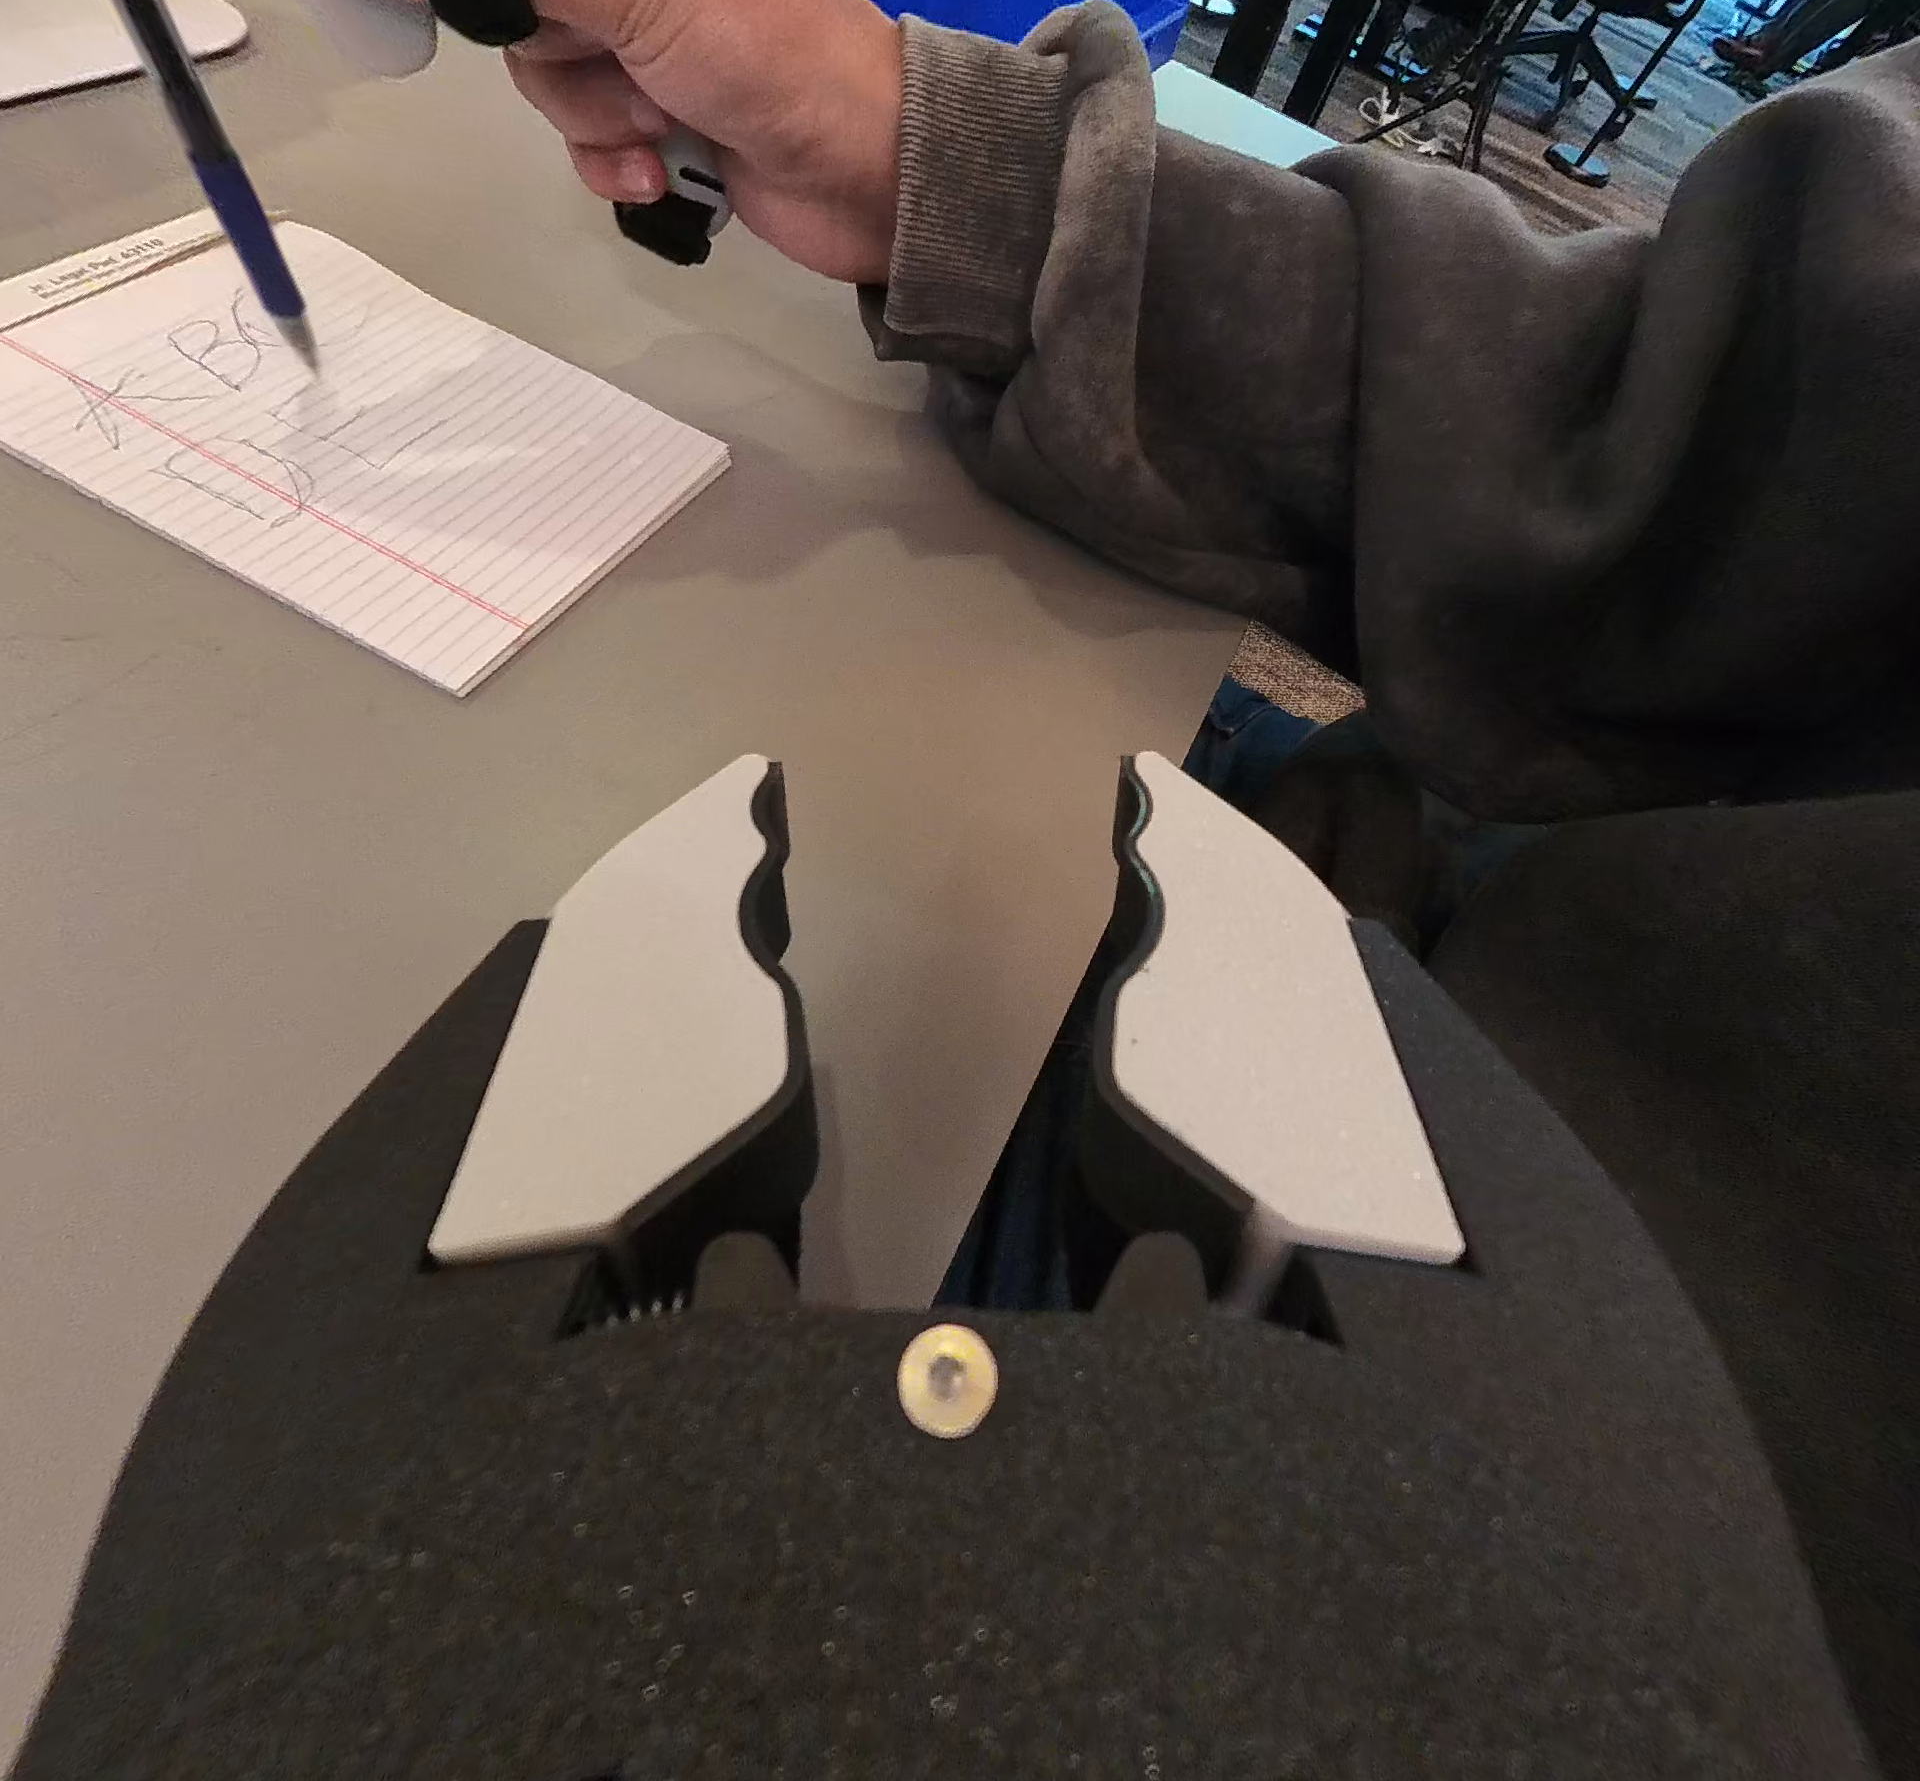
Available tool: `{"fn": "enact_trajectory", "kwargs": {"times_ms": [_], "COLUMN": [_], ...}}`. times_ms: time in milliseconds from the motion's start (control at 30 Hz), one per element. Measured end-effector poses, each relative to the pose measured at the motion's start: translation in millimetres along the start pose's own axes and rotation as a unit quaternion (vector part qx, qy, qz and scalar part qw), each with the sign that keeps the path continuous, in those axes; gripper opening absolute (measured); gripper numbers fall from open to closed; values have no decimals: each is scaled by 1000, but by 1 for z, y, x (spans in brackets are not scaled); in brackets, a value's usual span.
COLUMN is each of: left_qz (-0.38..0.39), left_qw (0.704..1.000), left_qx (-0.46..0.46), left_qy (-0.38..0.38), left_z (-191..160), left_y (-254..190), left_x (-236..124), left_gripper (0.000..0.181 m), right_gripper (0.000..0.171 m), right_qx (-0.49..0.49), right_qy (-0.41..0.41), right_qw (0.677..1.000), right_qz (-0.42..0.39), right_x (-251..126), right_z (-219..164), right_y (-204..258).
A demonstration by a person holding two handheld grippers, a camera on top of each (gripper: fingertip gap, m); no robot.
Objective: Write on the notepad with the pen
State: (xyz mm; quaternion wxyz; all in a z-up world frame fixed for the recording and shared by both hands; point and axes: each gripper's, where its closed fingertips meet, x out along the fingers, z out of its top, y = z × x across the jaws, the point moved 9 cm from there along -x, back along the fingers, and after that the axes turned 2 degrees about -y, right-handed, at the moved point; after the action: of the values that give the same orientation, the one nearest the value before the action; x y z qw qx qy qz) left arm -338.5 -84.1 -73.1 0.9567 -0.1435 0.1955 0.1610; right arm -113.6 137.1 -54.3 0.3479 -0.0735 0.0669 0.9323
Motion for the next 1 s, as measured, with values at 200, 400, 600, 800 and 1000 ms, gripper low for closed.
{"fn": "enact_trajectory", "kwargs": {"times_ms": [200, 400, 600, 800, 1000], "left_qz": [1, 17, 124, 162, 155], "left_qw": [1000, 1000, 992, 985, 986], "left_qx": [2, 1, -36, -64, -58], "left_qy": [1, -3, -9, -14, -6], "left_z": [1, 1, 3, 5, 4], "left_y": [-1, 1, 22, 29, 30], "left_x": [1, 0, -4, -5, -4], "left_gripper": [60, 61, 63, 65, 65], "right_gripper": [11, 11, 11, 11, 11], "right_qx": [9, 12, 1, -2, 11], "right_qy": [-3, -17, 3, -1, -3], "right_qw": [1000, 1000, 998, 996, 996], "right_qz": [1, -9, -65, -86, -83], "right_x": [-2, -12, -29, -26, -16], "right_z": [-1, 9, 8, 6, 3], "right_y": [-1, 2, 7, 16, 12]}}
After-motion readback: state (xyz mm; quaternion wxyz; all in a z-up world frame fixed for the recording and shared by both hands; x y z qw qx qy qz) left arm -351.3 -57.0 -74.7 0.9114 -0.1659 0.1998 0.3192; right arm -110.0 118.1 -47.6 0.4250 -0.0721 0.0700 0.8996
